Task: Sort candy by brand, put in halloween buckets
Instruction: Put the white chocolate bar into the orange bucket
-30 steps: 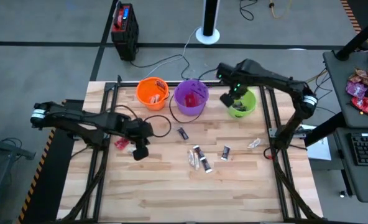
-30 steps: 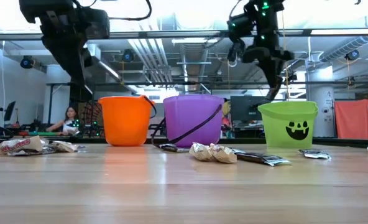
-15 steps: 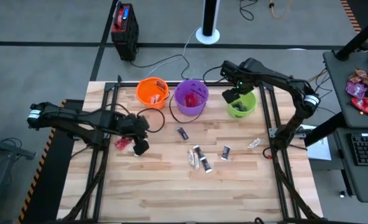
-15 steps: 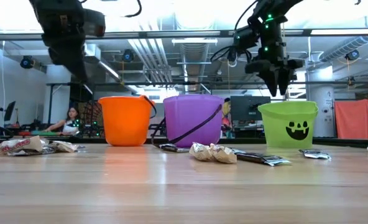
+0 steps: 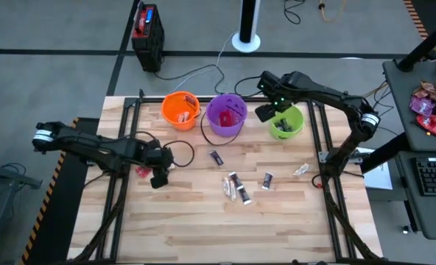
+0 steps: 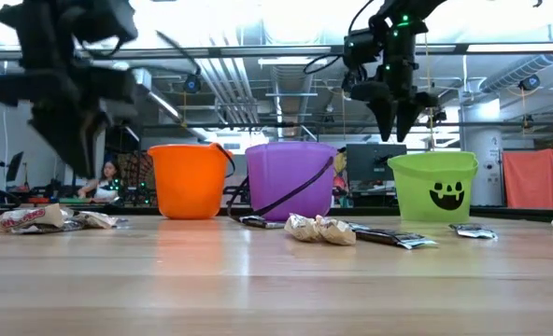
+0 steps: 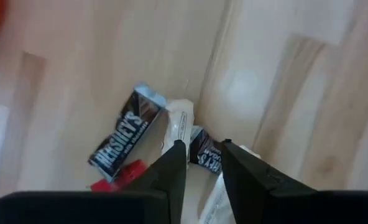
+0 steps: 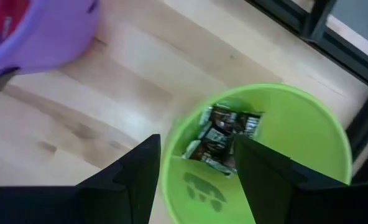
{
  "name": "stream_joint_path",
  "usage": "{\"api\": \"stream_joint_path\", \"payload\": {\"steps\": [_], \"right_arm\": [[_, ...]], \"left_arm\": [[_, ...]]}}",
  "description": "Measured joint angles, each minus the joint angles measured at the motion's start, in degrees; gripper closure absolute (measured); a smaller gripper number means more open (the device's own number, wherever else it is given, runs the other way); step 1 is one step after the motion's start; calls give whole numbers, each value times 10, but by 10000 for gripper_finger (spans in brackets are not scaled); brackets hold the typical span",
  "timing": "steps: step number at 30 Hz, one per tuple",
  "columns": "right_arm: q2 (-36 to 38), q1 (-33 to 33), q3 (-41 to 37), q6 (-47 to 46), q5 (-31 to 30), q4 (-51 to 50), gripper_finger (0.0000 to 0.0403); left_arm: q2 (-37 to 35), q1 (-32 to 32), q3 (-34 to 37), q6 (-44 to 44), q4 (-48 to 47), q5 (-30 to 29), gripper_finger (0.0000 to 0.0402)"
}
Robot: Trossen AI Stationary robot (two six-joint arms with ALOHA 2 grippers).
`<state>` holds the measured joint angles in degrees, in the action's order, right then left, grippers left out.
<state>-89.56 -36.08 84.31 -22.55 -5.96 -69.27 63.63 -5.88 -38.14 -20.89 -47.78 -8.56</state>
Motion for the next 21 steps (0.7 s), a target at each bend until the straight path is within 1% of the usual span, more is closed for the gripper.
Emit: {"api": "stream_joint_path", "payload": {"steps": [4, 8, 14, 17, 21], "right_arm": [[0, 13, 0, 0, 0, 14, 209], [0, 22, 0, -2, 0, 24, 209], [0, 26, 0, -4, 0, 25, 209], [0, 26, 0, -4, 0, 25, 209], [0, 27, 0, -4, 0, 25, 209]], "left_arm": [[1, 1, 53, -18, 58, 1, 305], [1, 6, 86, -39, 89, 1, 310], [3, 20, 112, -52, 129, -1, 317], [16, 29, 117, -78, 120, -29, 318], [43, 37, 117, -81, 122, -34, 318]]}}
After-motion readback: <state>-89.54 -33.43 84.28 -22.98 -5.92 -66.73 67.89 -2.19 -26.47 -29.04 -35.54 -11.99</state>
